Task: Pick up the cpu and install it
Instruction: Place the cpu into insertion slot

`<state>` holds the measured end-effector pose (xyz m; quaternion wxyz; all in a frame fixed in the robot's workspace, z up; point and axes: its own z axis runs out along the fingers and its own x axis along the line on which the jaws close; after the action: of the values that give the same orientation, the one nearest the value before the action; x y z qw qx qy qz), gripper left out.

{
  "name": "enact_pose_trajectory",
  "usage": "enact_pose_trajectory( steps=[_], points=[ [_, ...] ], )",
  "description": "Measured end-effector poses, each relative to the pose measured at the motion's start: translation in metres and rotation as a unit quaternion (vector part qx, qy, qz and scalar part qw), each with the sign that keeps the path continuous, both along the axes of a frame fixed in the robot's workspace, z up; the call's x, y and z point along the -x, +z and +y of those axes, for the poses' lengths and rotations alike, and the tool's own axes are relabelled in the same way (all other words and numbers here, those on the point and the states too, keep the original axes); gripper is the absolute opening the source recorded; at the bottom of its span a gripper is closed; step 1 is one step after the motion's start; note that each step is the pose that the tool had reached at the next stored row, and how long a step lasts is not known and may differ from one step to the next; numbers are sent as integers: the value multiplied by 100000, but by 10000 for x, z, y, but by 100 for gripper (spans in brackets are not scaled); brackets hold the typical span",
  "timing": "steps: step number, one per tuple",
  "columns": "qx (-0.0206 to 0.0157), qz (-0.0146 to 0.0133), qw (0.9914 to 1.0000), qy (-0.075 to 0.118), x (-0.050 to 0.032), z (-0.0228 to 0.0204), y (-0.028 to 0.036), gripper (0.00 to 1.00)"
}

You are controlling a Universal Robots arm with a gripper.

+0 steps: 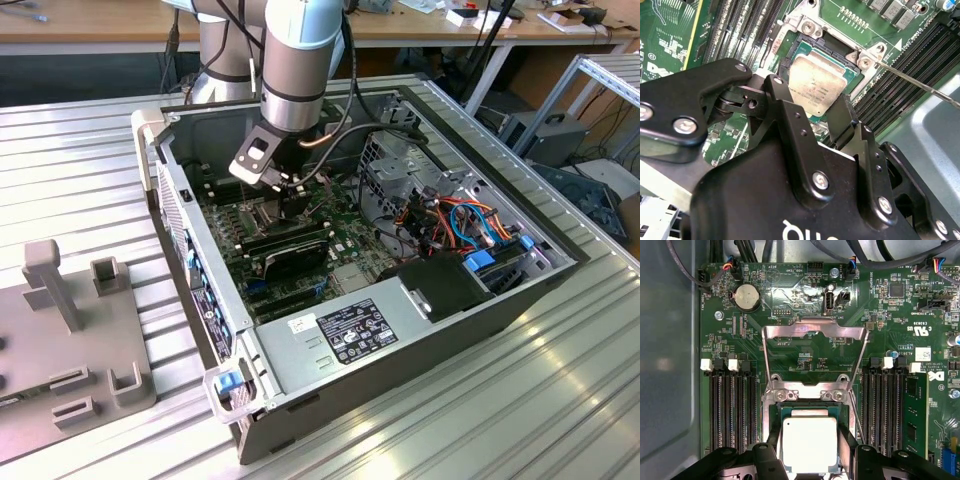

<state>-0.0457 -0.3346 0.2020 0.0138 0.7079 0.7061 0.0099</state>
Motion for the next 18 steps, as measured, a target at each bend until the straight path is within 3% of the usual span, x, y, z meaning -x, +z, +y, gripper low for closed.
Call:
enact_pose_trajectory(
  steps=[18],
  points=[
    [2, -1, 100000, 6, 0, 0, -28, 55]
  ],
)
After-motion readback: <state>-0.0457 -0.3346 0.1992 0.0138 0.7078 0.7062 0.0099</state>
